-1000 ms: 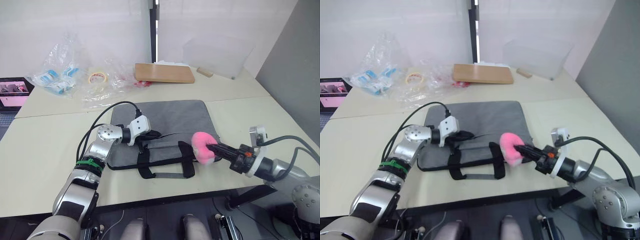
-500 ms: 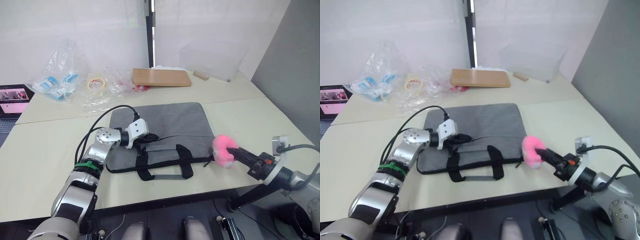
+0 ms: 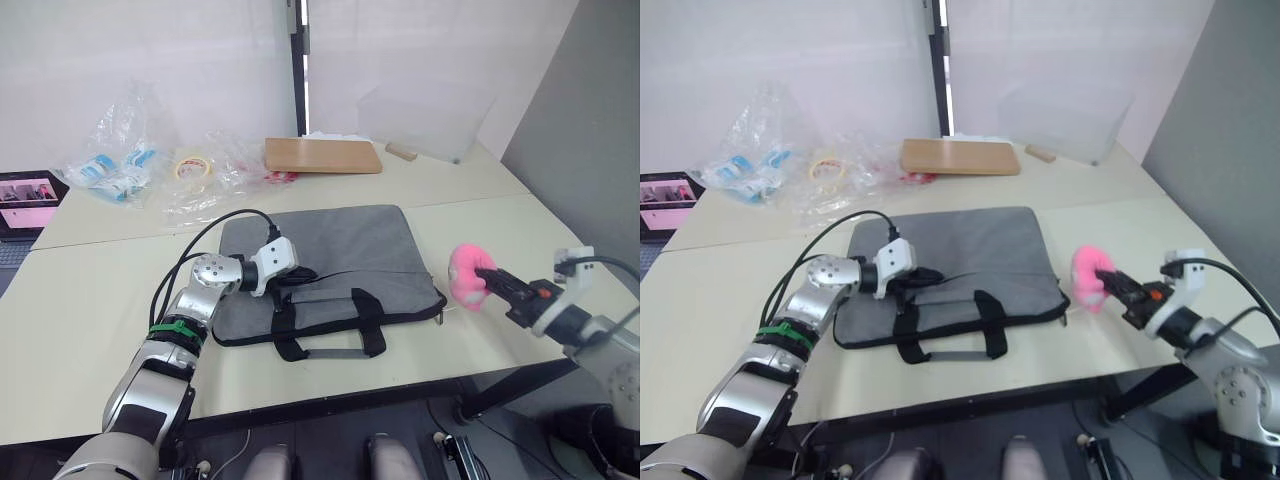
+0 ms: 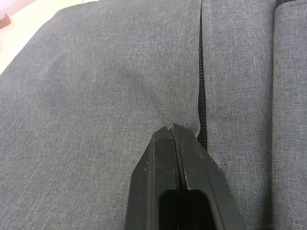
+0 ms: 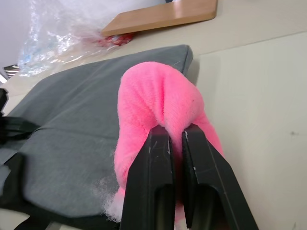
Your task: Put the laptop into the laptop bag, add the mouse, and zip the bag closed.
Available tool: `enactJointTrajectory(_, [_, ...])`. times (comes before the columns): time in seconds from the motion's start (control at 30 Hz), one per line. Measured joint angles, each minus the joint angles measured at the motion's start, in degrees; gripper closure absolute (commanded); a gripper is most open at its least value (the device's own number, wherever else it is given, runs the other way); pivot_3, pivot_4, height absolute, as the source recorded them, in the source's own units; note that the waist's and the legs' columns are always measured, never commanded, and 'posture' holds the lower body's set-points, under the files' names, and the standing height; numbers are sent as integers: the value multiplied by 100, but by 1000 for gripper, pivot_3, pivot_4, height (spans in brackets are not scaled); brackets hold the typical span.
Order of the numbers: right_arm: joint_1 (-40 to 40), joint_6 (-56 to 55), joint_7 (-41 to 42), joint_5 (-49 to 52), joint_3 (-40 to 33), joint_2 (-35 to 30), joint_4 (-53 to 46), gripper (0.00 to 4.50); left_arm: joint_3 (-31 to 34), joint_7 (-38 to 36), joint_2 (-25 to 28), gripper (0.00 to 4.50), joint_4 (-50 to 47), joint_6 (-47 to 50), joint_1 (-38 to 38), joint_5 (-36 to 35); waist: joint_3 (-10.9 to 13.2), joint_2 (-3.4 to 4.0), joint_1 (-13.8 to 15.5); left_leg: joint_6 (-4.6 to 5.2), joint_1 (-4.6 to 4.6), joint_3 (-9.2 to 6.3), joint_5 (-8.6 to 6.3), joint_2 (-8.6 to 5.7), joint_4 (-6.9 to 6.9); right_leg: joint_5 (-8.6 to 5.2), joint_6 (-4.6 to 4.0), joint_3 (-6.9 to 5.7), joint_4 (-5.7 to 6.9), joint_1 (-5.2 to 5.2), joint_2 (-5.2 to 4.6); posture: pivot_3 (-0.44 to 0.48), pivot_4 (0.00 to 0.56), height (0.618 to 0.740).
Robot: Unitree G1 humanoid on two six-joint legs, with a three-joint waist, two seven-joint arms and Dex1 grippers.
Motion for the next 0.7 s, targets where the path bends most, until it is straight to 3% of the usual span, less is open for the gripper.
enactJointTrajectory(0.33, [-772, -862, -245, -1193, 586, 283, 903, 4493, -21, -24, 30, 4500, 3, -66, -11, 3, -13, 22, -7, 0, -2, -2, 0, -6, -1, 0, -1, 1, -1, -5, -2, 0, 150, 740])
enactJointTrajectory(0.7, [-1455, -1175, -451, -1748, 855, 742, 1540, 4493, -20, -43, 67, 4500, -6, -69, -9, 3, -25, 41, -39, 0, 1, -3, 0, -6, -1, 2, -4, 1, 0, -7, 0, 0, 150, 740])
